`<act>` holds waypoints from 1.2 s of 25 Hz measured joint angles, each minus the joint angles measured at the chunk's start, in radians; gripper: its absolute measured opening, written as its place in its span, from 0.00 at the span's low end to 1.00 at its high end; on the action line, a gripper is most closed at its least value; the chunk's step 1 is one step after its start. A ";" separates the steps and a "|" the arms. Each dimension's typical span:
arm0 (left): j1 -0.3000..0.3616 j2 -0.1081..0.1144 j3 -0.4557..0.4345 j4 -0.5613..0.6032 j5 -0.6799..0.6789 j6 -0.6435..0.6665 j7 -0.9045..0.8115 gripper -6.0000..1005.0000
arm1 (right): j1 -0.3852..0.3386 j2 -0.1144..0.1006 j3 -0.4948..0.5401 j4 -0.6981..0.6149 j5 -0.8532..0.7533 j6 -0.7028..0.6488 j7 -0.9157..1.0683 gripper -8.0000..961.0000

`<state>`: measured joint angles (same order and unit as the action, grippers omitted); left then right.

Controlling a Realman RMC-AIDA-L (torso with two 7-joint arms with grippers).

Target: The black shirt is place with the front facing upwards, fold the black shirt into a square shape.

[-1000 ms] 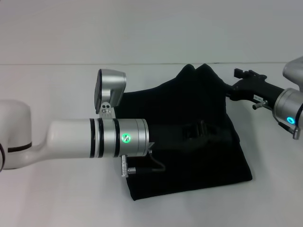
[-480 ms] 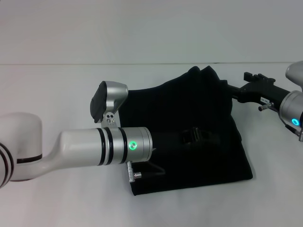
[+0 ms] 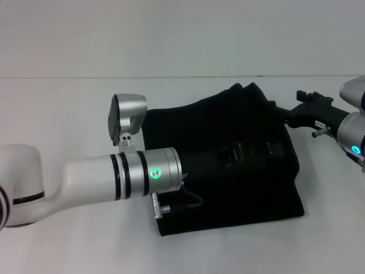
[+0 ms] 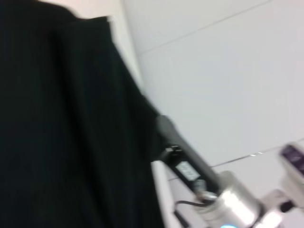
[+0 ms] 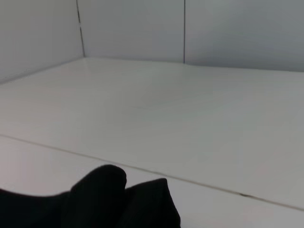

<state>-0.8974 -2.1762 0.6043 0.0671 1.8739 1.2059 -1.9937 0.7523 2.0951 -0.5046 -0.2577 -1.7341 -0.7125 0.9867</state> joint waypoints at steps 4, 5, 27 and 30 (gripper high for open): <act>0.029 0.003 -0.001 0.033 -0.019 0.089 0.034 0.68 | -0.016 -0.002 0.005 -0.007 0.002 0.017 -0.011 0.92; 0.041 0.004 -0.002 0.046 -0.021 0.107 0.043 0.69 | -0.023 -0.003 0.007 -0.012 0.004 0.019 -0.012 0.92; 0.278 0.089 0.010 0.278 -0.087 0.355 0.100 0.82 | -0.215 -0.011 -0.039 -0.048 0.173 -0.375 -0.095 0.92; 0.307 0.133 0.008 0.267 -0.087 0.352 0.068 0.82 | -0.240 -0.013 -0.071 -0.048 0.096 -0.482 -0.094 0.92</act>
<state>-0.5902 -2.0432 0.6118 0.3345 1.7872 1.5577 -1.9254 0.5123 2.0818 -0.5758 -0.3059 -1.6386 -1.1945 0.8928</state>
